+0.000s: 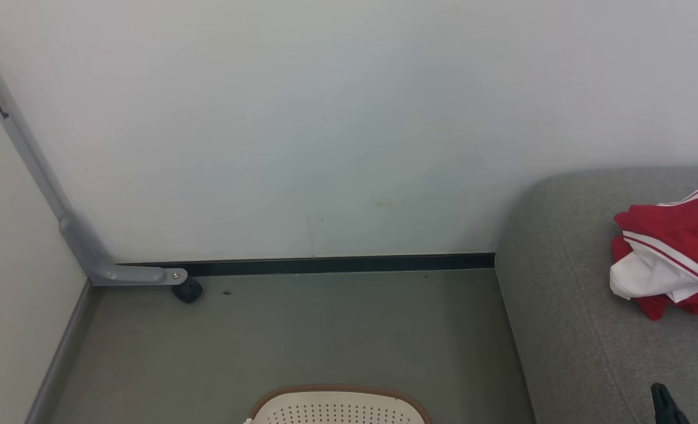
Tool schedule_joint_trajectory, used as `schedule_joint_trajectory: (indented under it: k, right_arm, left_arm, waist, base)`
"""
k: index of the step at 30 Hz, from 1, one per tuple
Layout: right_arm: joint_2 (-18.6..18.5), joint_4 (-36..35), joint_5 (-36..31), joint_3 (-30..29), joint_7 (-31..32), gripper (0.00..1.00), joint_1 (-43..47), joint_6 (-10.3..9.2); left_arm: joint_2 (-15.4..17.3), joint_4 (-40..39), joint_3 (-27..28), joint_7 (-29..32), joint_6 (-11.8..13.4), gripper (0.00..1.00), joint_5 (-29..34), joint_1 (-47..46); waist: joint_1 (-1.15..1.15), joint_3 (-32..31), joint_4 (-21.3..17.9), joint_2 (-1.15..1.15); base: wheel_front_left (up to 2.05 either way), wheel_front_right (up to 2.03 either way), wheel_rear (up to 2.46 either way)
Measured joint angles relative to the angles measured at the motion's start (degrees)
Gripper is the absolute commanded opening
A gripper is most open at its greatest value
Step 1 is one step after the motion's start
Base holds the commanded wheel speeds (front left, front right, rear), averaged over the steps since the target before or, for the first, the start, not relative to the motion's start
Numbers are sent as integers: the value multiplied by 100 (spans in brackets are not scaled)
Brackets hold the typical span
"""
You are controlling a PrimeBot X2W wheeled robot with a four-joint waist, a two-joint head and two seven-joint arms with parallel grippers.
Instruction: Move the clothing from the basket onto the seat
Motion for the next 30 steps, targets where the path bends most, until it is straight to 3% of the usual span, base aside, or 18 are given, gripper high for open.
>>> schedule_joint_trajectory:
  k: [30]
  right_arm:
    - [753,611,1752,-648,611,0,-591,404]
  left_arm:
    - [-9,281,689,532,-405,0,-2592,-452]
  waist:
    - [0,73,-9,0]
  base:
    - [0,0,0]
